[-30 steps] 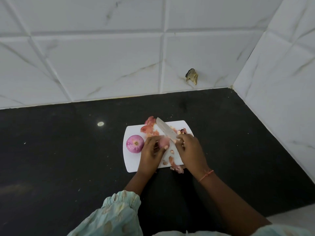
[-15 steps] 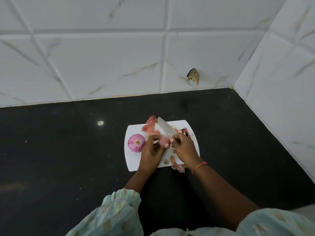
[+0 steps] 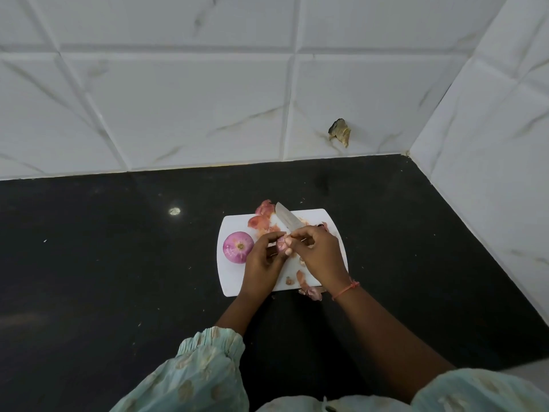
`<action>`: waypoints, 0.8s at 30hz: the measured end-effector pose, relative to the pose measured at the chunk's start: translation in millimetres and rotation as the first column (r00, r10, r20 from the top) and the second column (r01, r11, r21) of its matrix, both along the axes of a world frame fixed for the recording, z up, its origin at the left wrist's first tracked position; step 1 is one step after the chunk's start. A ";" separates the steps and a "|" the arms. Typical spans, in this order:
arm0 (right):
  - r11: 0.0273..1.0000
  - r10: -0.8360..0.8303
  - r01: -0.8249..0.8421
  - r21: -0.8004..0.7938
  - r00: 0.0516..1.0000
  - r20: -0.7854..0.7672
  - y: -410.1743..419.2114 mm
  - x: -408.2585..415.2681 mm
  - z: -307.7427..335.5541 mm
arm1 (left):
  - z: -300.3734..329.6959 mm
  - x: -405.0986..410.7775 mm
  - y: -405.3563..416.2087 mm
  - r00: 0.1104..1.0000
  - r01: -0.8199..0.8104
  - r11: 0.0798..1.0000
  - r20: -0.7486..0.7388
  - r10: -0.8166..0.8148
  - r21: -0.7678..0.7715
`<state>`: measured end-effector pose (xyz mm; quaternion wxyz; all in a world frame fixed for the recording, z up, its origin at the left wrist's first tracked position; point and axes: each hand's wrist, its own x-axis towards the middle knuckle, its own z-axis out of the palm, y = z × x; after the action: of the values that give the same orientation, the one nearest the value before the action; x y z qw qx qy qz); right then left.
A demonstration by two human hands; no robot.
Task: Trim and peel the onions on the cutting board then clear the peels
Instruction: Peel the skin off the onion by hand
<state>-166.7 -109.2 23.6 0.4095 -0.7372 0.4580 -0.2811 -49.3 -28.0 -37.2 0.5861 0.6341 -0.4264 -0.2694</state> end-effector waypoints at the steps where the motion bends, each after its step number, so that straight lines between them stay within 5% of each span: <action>1: 1.000 0.000 0.000 -0.011 1.000 0.007 0.7 1.8 -2.1 | 0.1 0.3 0.2 1.000 0.001 1.000 -0.006 -0.001 -0.002; 24: 0.983 -0.078 0.046 -0.176 0.981 -0.179 -6.5 -12.5 -5.9 | 6.4 -1.3 0.2 0.991 -0.005 1.000 -0.132 0.004 -0.011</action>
<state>-179.2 -115.8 17.8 0.2913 -0.7779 0.4913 -0.2622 -50.6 -27.8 -30.8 0.6172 0.6125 -0.3870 -0.3068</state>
